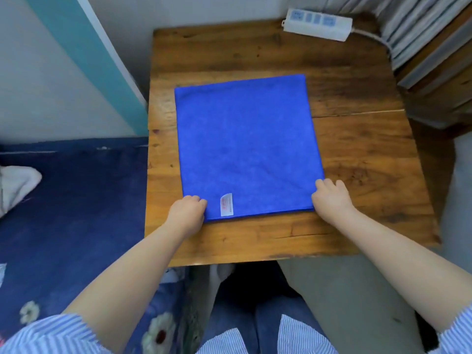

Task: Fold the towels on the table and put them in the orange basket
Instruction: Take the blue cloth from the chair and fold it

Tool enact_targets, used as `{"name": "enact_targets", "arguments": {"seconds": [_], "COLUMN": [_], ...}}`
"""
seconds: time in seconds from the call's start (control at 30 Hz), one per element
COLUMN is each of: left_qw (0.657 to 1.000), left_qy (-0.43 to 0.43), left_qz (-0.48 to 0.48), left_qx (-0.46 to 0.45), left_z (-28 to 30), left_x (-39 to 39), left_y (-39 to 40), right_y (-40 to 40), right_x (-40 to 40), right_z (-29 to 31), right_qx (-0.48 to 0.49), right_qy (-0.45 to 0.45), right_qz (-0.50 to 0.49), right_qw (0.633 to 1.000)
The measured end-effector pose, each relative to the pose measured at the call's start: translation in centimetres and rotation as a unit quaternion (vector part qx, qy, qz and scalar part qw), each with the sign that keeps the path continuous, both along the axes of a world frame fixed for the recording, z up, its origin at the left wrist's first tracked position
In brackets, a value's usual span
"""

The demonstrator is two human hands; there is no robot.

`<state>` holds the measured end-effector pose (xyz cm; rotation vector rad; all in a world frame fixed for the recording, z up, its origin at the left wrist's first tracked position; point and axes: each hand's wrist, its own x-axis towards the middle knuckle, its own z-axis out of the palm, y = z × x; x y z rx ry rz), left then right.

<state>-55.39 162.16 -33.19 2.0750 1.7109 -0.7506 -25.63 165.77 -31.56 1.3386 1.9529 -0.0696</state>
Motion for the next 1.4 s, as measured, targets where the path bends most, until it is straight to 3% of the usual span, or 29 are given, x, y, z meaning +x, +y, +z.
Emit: {"name": "enact_targets", "arguments": {"seconds": [0.1,0.23,0.33,0.47,0.63,0.77,0.83,0.9,1.0,1.13,1.23,1.4], "left_qw": [0.999,0.992,0.966,0.944,0.933,0.933,0.927,0.914,0.903,0.924,0.94,0.93], "left_qy": [0.018,-0.06,-0.138,-0.177,-0.151,-0.146,-0.152,-0.165,-0.2,-0.162,-0.123,-0.115], "left_qz": [-0.009,0.055,0.139,0.187,0.231,0.241,0.259,0.276,0.264,0.265,0.251,0.294], "left_qx": [-0.026,0.092,0.166,0.208,0.23,0.222,0.223,0.246,0.274,0.224,0.197,0.188], "left_z": [0.0,0.1,-0.7,-2.7,-5.5,-6.0,-5.7,-5.3,-4.8,-5.4,-6.1,-5.8], "left_x": [0.0,0.8,2.0,2.9,1.9,1.3,1.6,1.9,2.8,2.5,0.4,-2.4], "left_y": [2.8,7.7,10.6,13.6,16.4,16.3,16.6,17.7,20.9,24.1,24.8,26.0], "right_y": [2.1,5.7,8.0,10.2,13.9,17.5,19.0,20.1,22.1,24.5,25.8,29.3], "right_x": [-1.0,-4.0,-7.0,-10.0,-7.6,-3.2,-3.2,-5.5,-10.1,-11.8,-8.9,-4.1], "right_z": [0.2,0.2,-2.4,-5.6,-7.1,-6.1,-5.1,-4.2,-4.2,-6.2,-6.8,-5.8], "right_qx": [0.043,0.169,0.114,0.063,0.073,0.113,0.139,0.161,0.108,0.045,0.054,0.065], "right_qy": [0.059,0.238,0.33,0.339,0.335,0.286,0.288,0.343,0.406,0.345,0.326,0.308], "right_qz": [-0.015,0.035,0.01,0.016,0.007,-0.116,-0.192,-0.152,-0.047,0.006,0.008,-0.053], "right_qw": [0.997,0.956,0.937,0.939,0.939,0.945,0.928,0.913,0.906,0.937,0.944,0.948]}}
